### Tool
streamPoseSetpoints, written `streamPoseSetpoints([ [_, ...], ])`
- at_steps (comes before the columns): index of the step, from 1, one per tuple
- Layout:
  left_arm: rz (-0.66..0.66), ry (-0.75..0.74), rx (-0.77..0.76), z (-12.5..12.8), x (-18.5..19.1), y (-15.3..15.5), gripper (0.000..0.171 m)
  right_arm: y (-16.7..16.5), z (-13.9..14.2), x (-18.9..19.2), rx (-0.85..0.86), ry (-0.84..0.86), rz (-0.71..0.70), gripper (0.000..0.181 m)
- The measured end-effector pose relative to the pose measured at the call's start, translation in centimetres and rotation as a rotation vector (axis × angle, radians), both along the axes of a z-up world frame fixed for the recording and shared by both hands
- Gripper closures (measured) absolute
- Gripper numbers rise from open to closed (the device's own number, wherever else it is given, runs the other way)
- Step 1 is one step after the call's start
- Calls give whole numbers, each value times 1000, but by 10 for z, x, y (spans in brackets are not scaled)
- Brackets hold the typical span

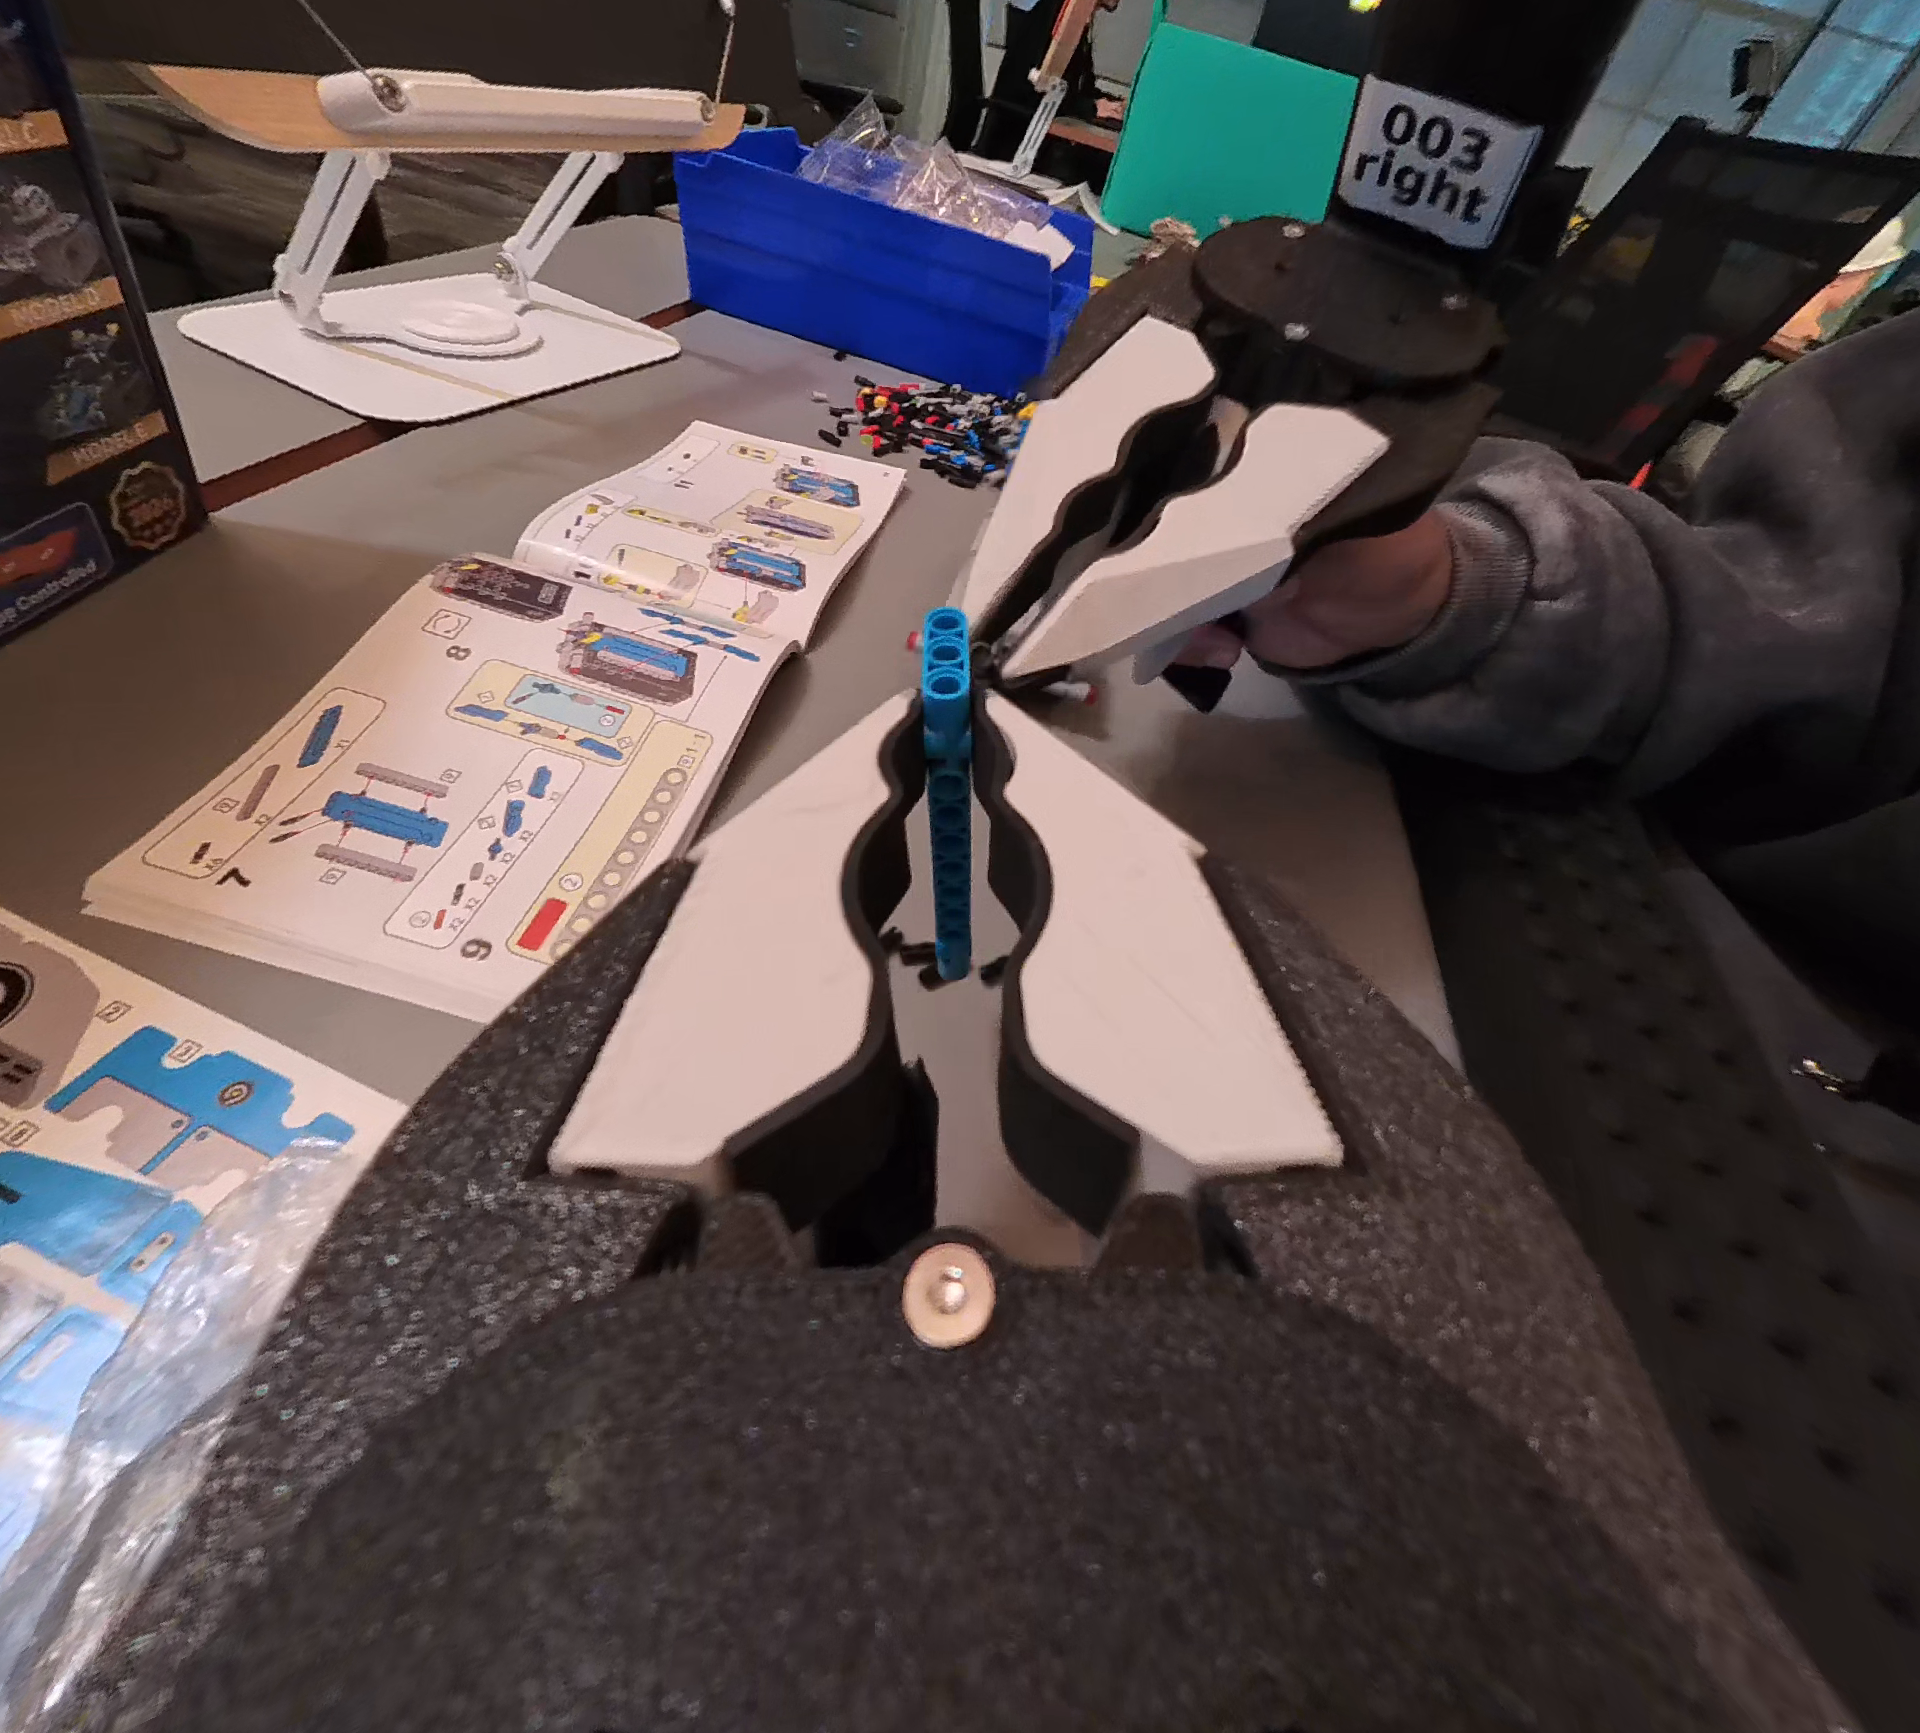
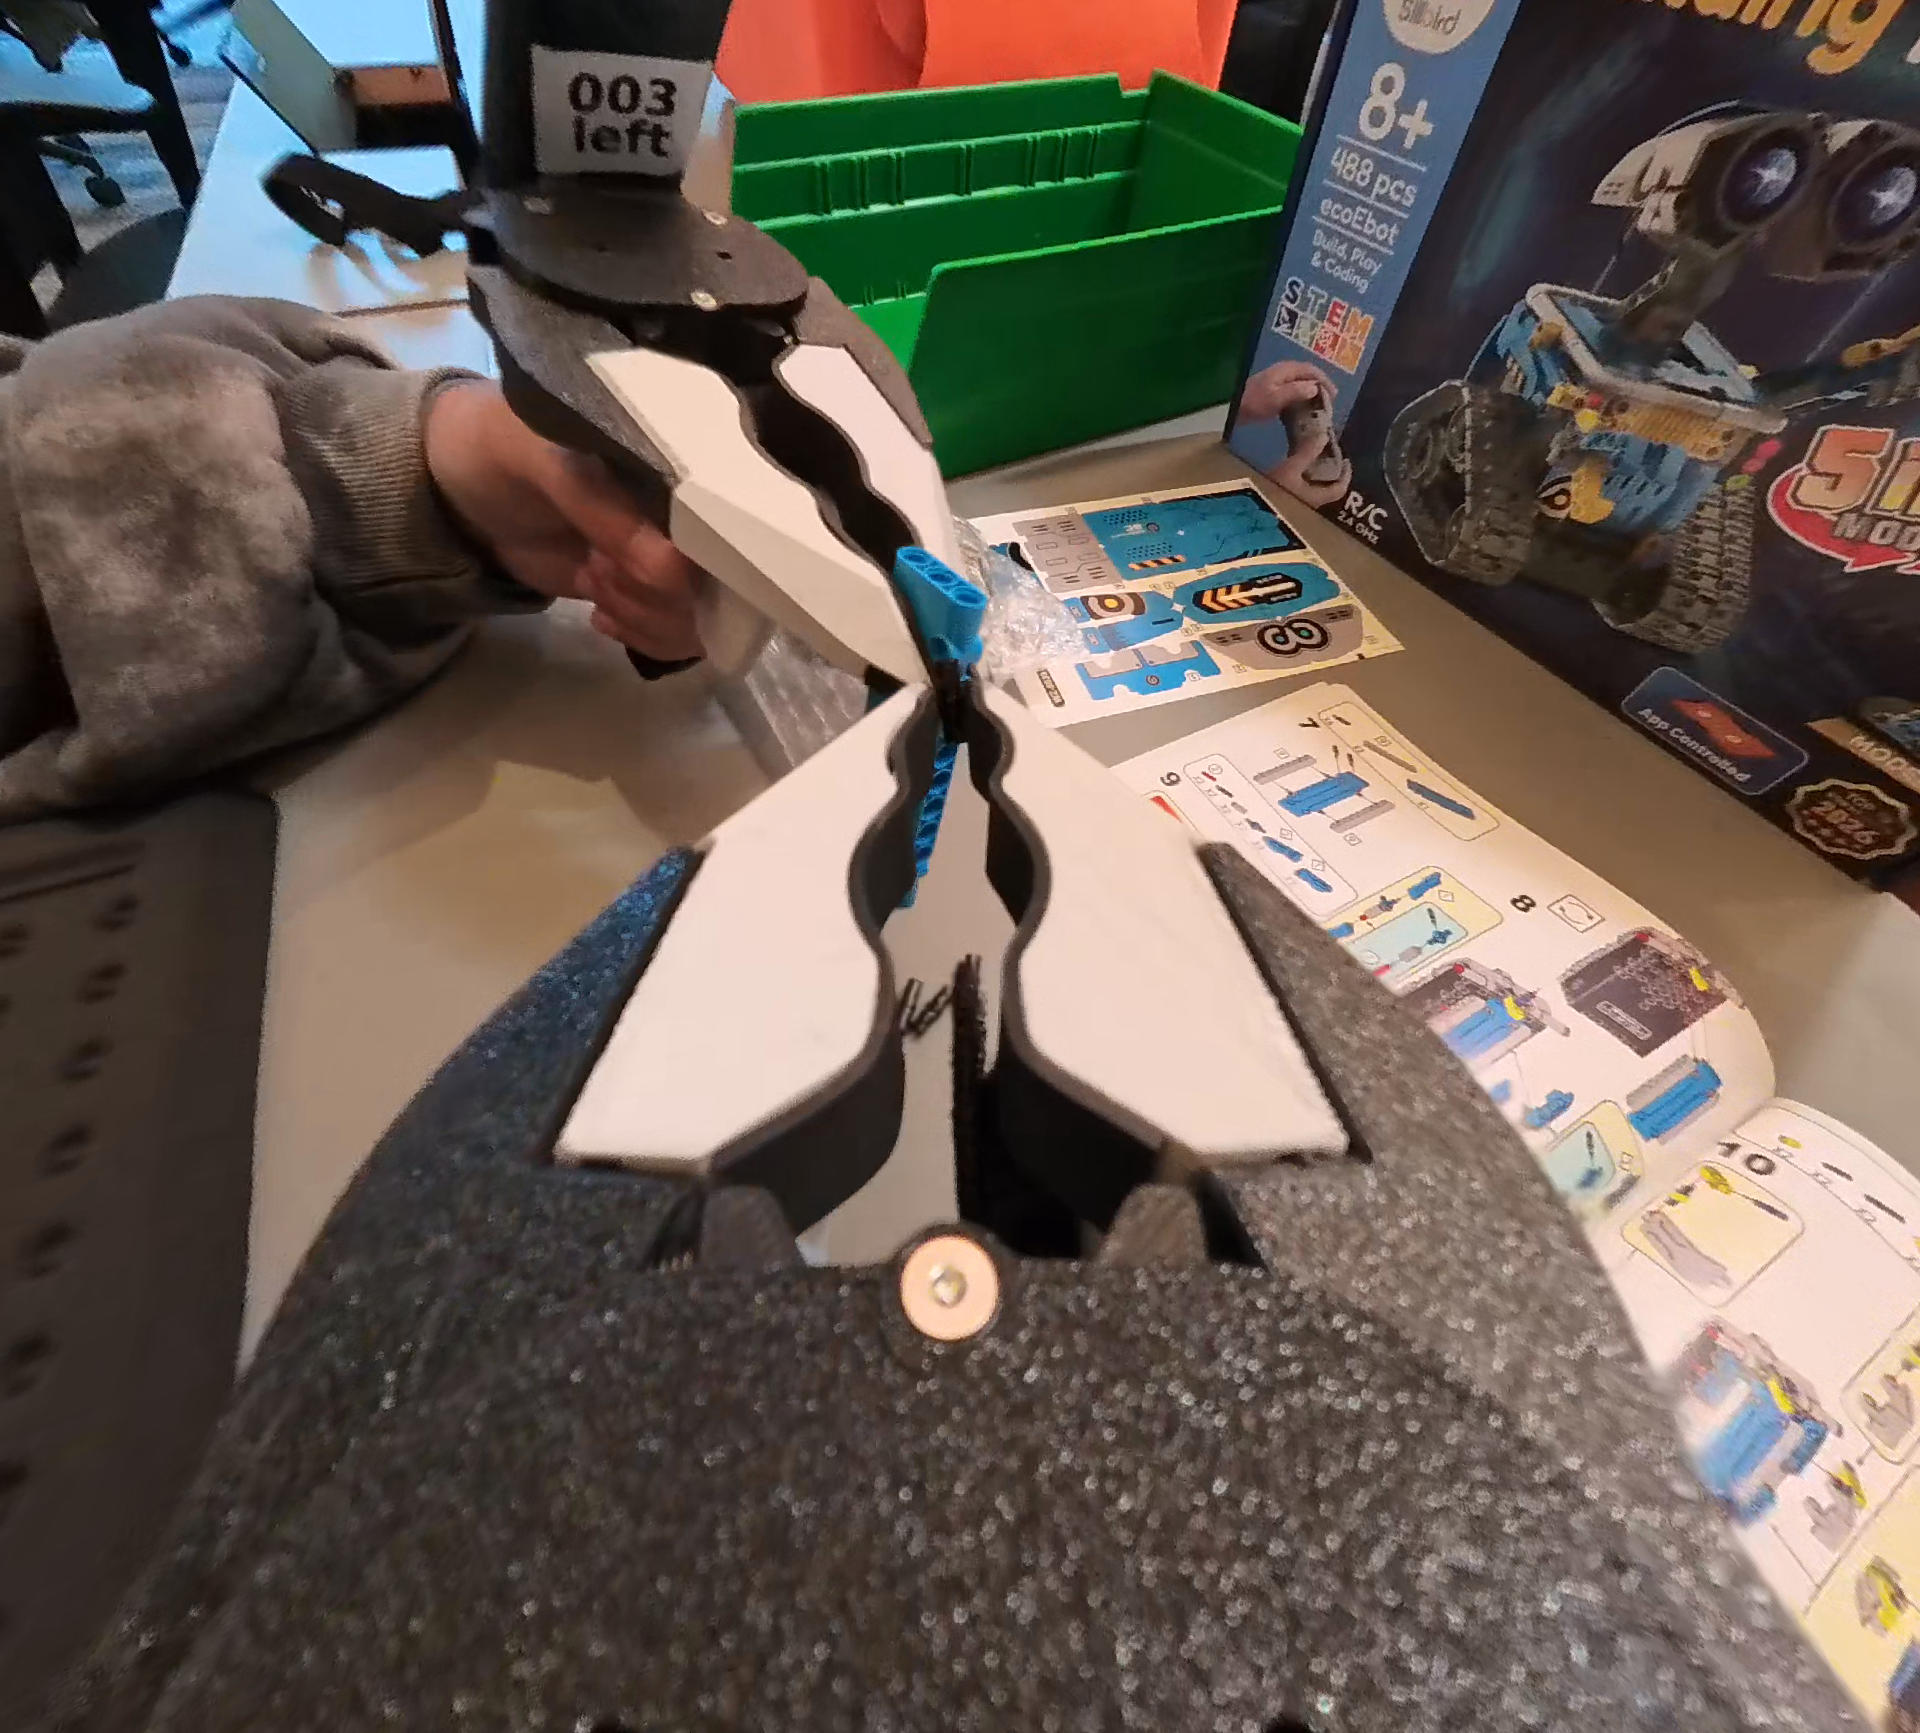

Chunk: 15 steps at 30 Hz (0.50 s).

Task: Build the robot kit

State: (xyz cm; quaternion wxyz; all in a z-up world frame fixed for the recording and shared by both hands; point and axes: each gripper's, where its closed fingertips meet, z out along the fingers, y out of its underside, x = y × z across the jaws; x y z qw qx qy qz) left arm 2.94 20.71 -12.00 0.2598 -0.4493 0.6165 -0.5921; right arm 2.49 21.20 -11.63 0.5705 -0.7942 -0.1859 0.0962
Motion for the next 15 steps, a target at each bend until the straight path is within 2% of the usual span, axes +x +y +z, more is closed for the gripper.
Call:
streamPoseSetpoints([
  [4, 55, 29, 68, -6, 5, 2, 166, 1, -5, 5, 11, -171, -41, 177],
  [7, 99, 68, 76, -11, 9, 6, 166, 2, -6, 7, 50, -372, -80, 177],
  [9, 131, 71, 75, -12, 11, 11, 166, 4, -14, 7, 24, -443, -96, 177],
  [15, 176, 58, 111, -13, 14, 12, 166, 7, -19, 9, -4, -377, -116, 177],
])
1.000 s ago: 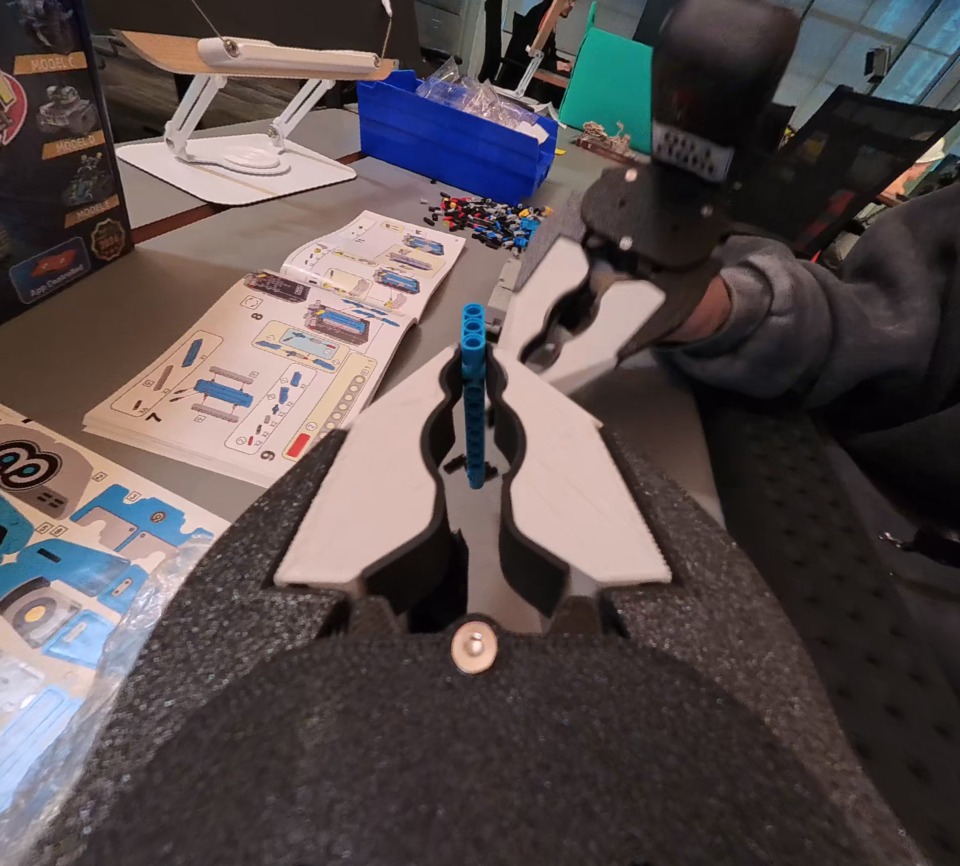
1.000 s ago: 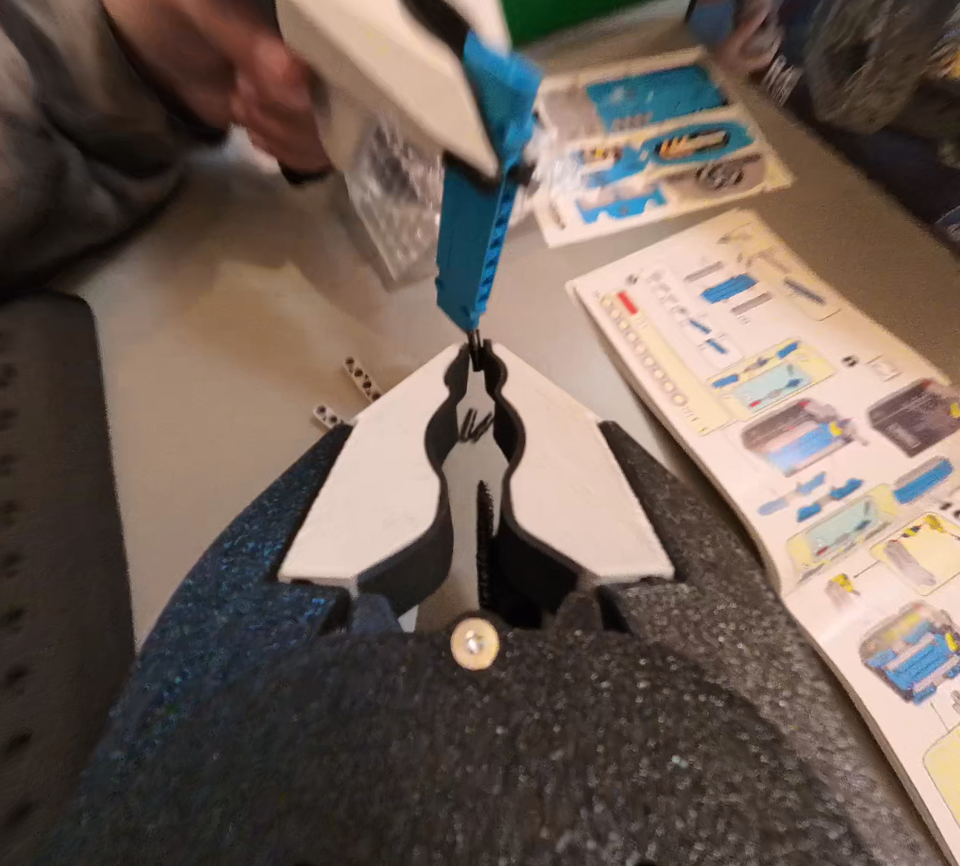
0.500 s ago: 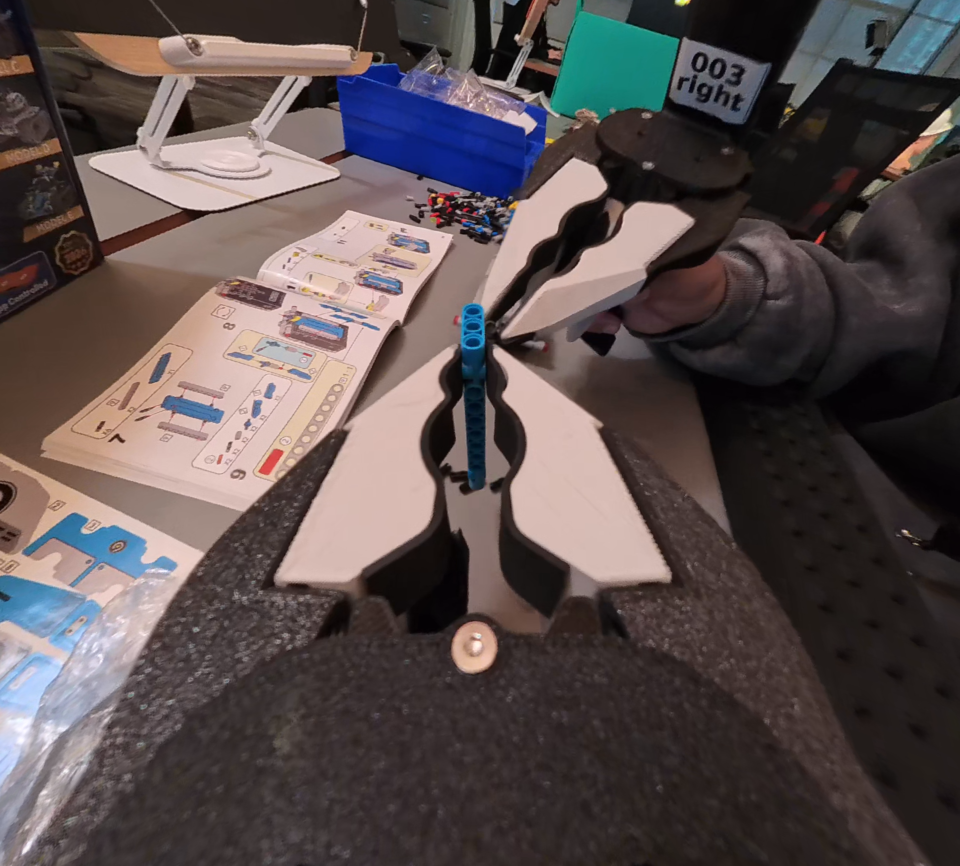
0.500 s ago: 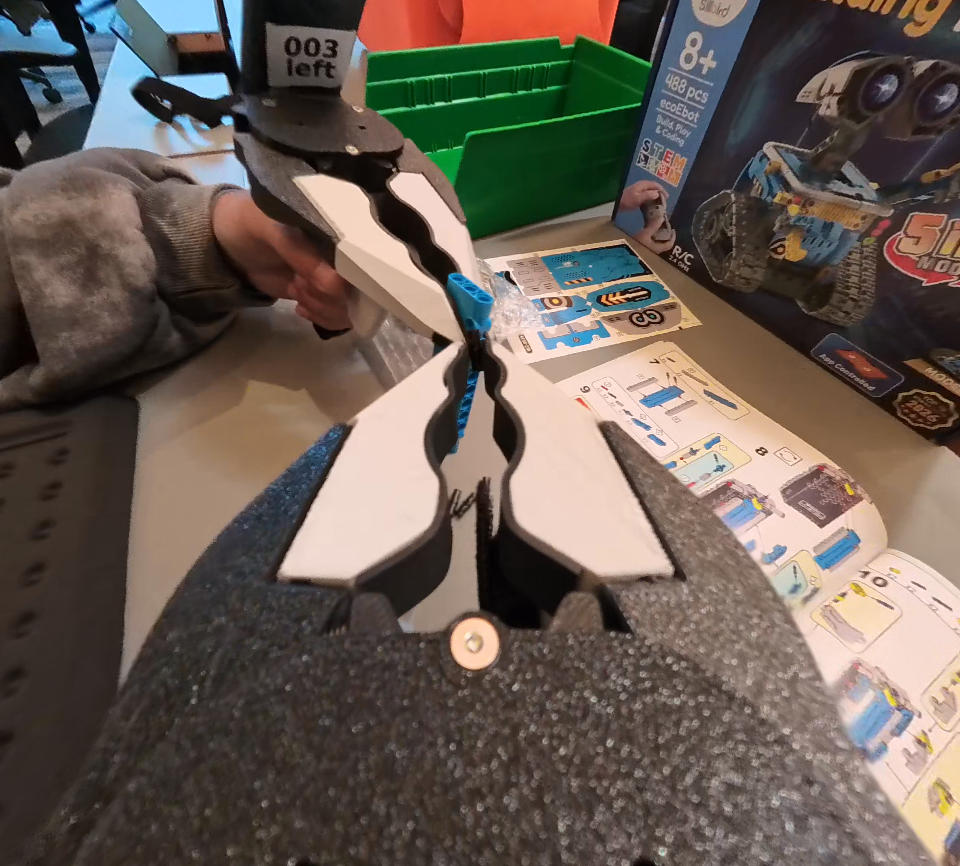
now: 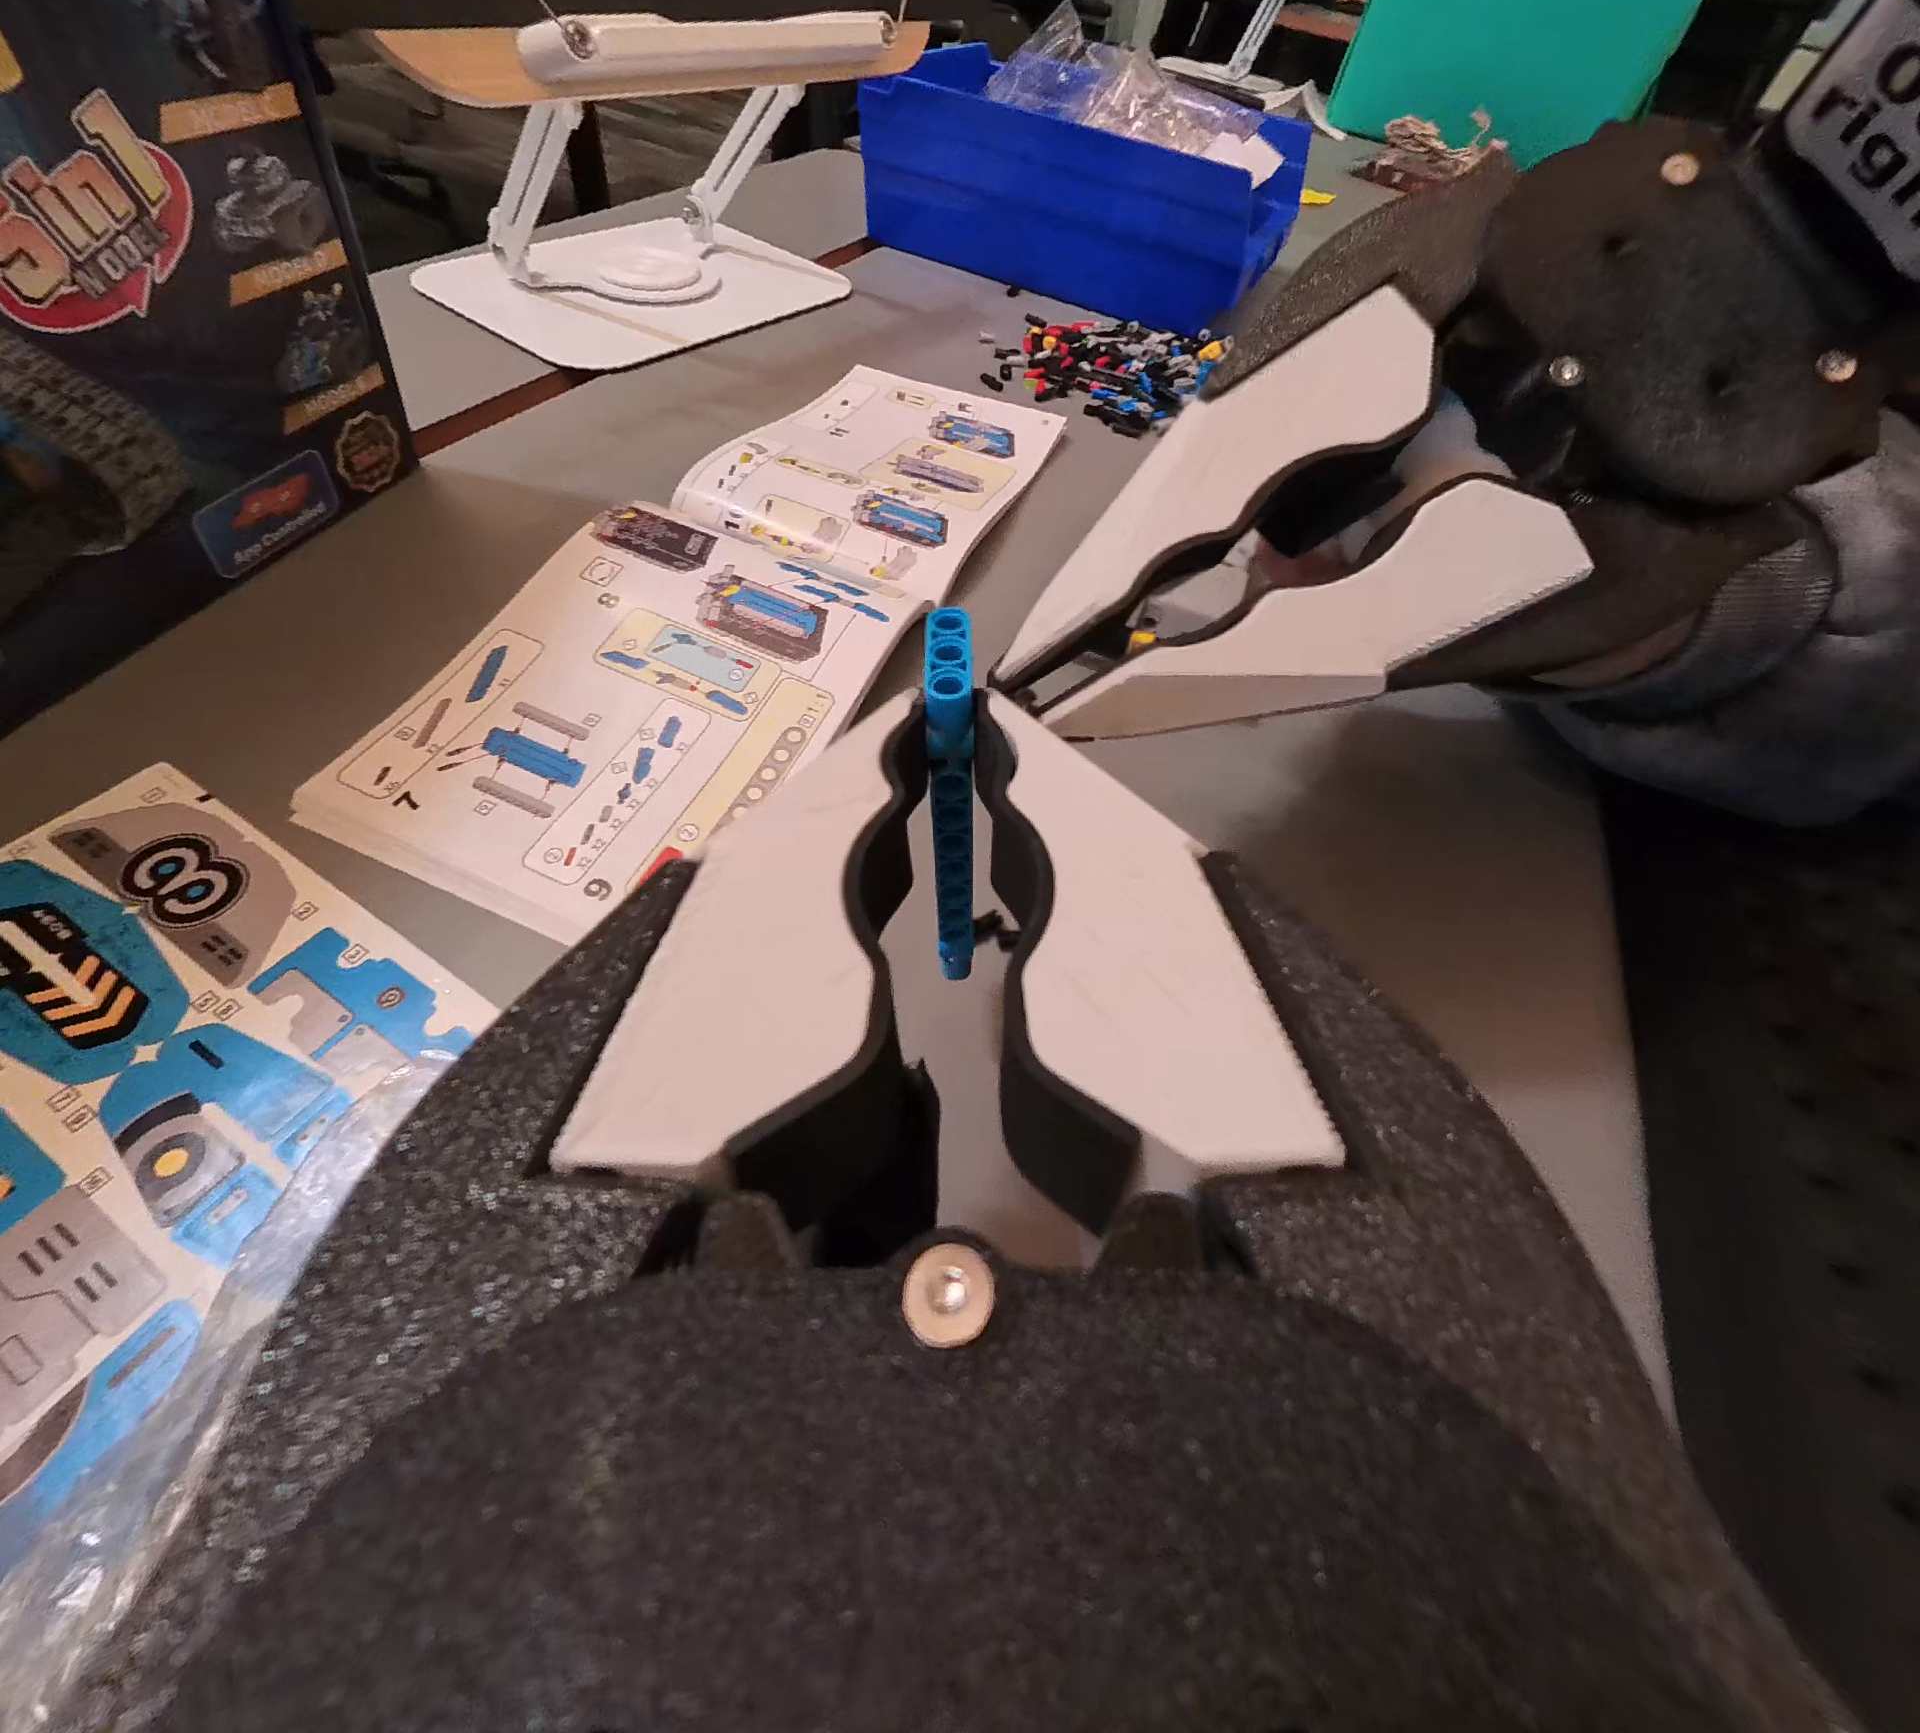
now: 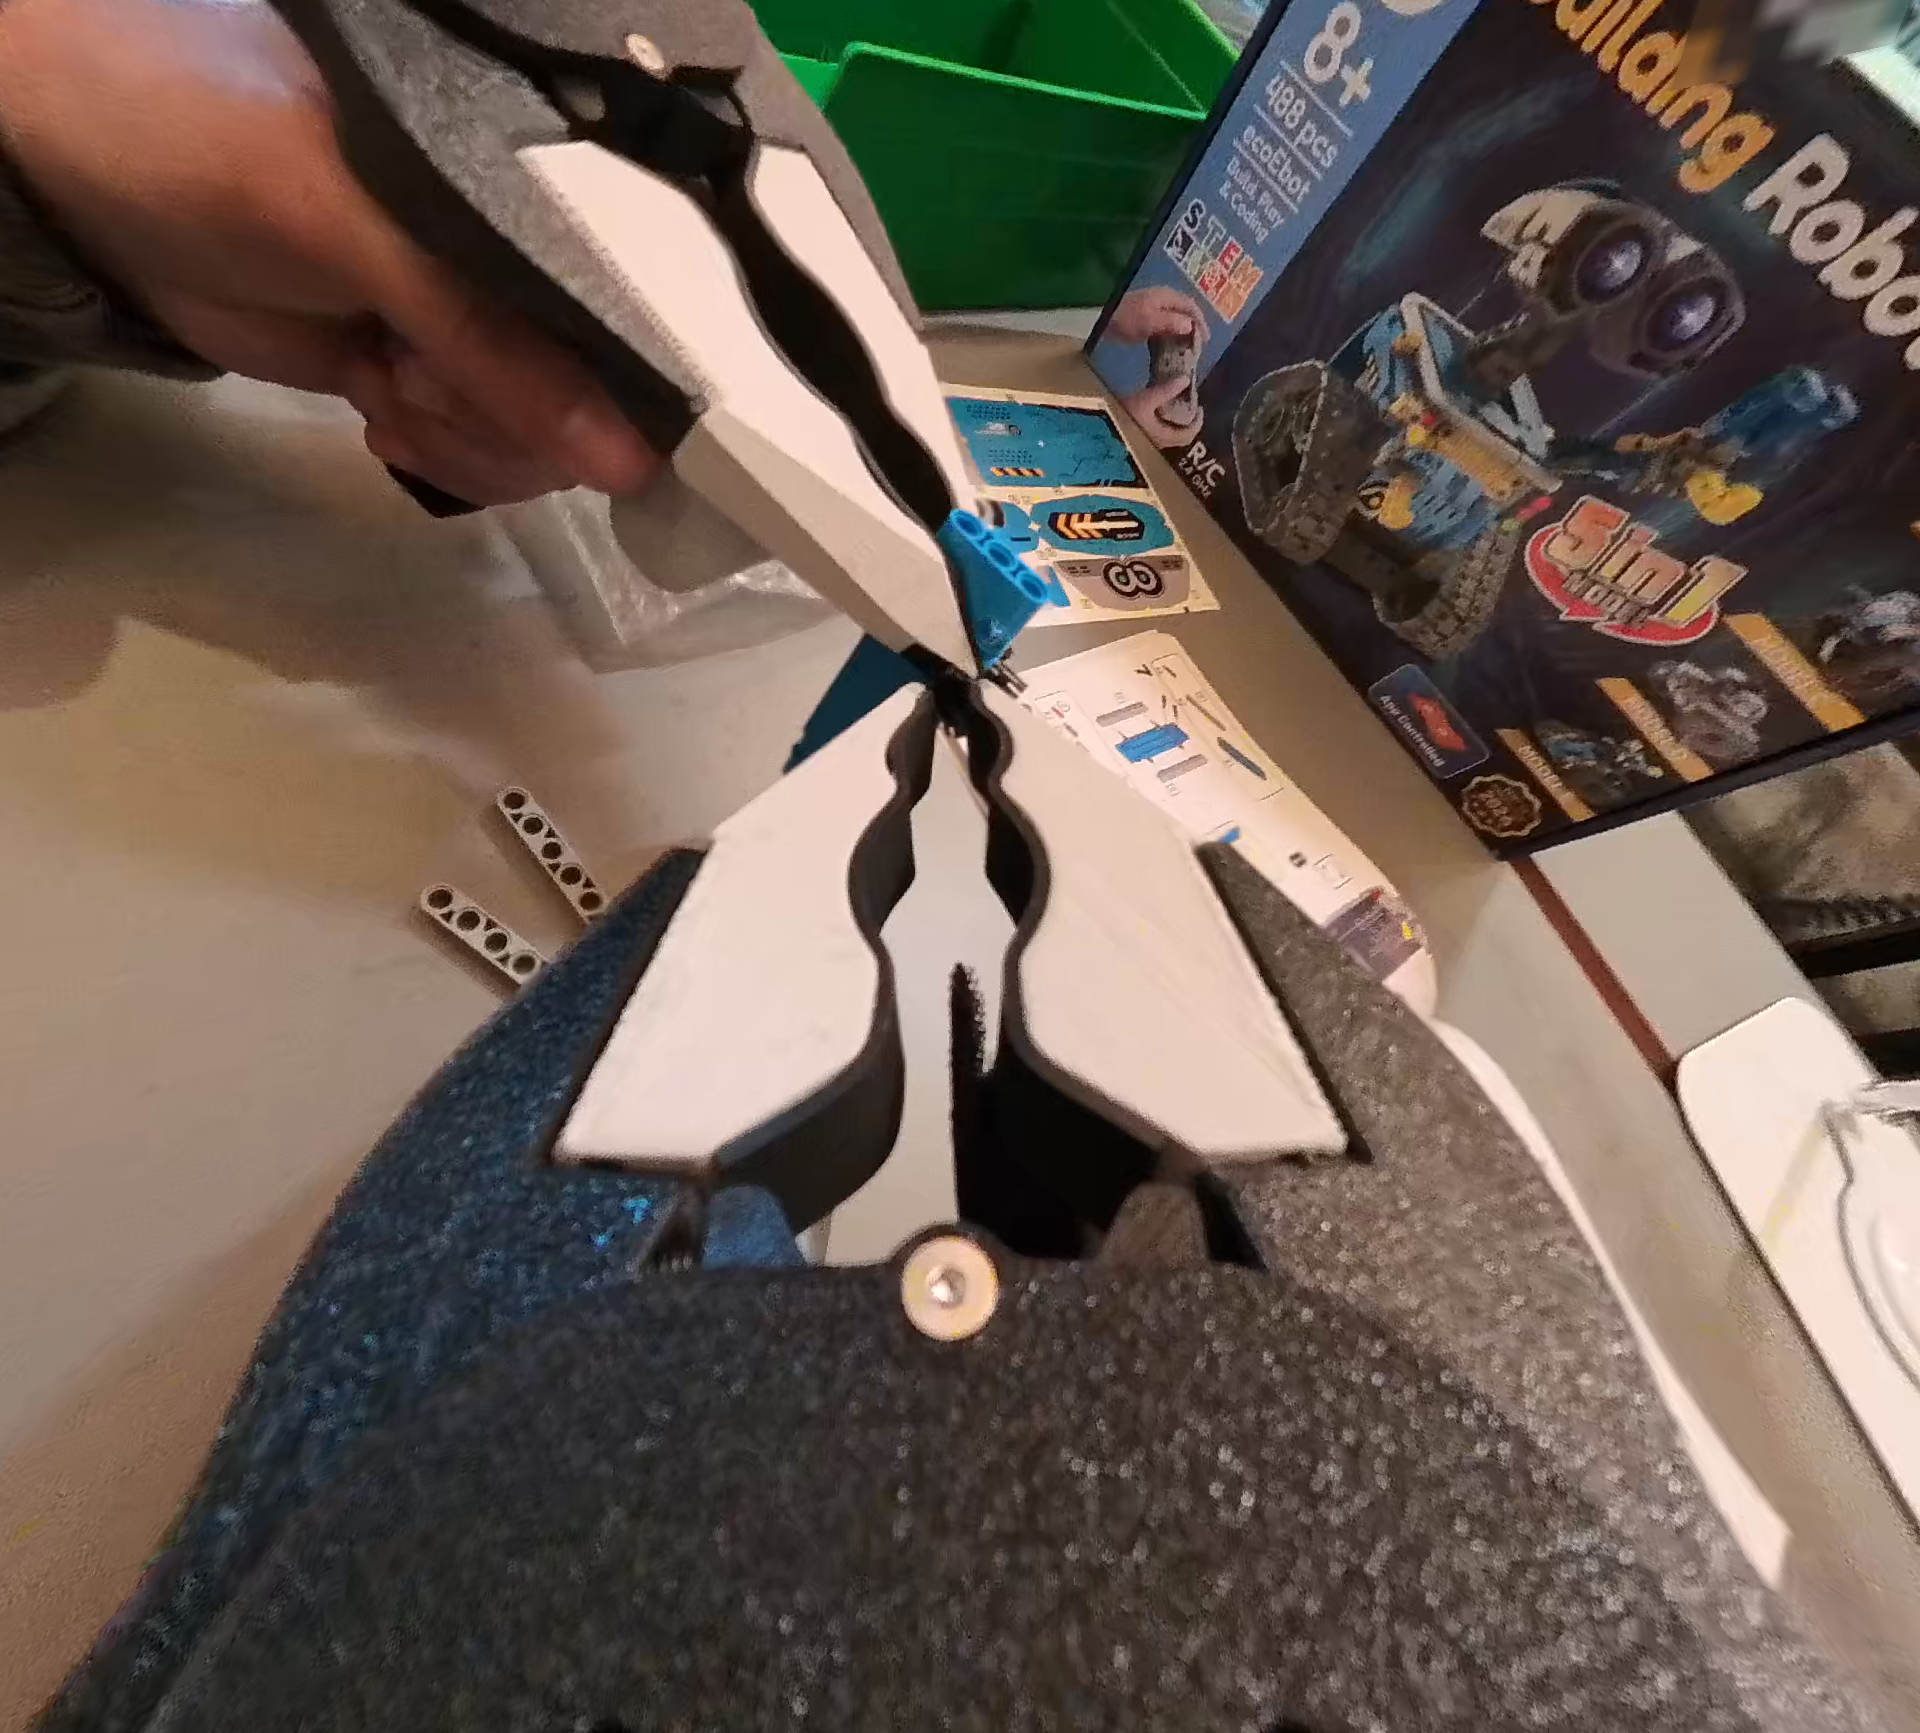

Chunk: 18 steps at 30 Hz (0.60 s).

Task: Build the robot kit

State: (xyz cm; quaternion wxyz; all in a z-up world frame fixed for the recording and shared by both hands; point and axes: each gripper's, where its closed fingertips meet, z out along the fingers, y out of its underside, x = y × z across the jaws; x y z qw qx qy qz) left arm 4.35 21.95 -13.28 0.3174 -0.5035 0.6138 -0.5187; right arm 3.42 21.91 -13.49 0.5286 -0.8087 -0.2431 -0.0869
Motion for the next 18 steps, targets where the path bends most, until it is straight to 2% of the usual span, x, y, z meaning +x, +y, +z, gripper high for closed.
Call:
streamPoseSetpoints([
  [4, 86, -22, 112, -1, 5, 3, 166, 3, -2, 5, -13, 106, -47, 177],
  [9, 246, -53, 509, -3, 9, 7, 166, 5, -7, 10, -50, 275, -85, 177],
  [18, 286, -99, 922, -2, 8, 4, 166, 3, -10, 9, -67, 281, -70, 177],
])
